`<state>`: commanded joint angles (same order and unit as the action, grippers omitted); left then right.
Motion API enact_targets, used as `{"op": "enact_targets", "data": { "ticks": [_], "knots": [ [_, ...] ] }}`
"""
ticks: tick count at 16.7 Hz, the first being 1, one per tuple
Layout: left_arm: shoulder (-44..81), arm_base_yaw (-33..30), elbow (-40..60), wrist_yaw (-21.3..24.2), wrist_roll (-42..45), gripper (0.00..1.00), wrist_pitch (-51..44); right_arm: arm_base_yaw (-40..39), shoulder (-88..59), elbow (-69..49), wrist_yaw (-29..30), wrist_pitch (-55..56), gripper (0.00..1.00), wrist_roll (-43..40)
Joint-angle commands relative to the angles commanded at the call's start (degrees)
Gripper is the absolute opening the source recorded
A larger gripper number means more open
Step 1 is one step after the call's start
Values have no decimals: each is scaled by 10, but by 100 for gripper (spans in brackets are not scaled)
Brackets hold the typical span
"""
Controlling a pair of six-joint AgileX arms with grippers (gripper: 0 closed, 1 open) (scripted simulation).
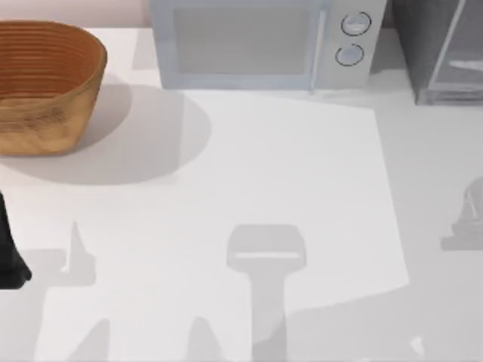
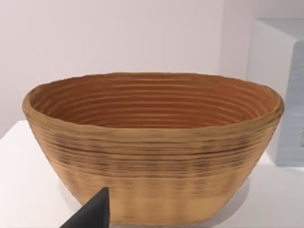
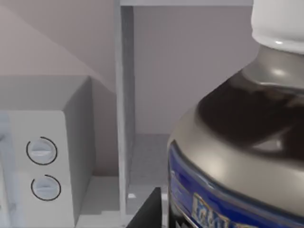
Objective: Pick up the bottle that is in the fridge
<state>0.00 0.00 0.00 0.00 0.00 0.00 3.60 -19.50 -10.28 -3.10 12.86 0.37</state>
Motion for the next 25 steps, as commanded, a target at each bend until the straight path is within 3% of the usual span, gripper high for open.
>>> {"op": "enact_targets", "data": {
  "ticks": [6, 15, 19, 25],
  "knots": [
    [0, 0, 0, 0, 0, 100, 0, -33, 182, 96, 29, -120, 0, -3],
    [0, 0, 0, 0, 0, 100, 0, -54, 173, 99, 50, -108, 0, -3],
    [0, 0, 0, 0, 0, 100, 0, -152, 64, 87, 150, 2, 0, -3],
    [0, 0, 0, 0, 0, 100, 0, -364, -219, 73, 367, 248, 0, -1]
  ]
}}
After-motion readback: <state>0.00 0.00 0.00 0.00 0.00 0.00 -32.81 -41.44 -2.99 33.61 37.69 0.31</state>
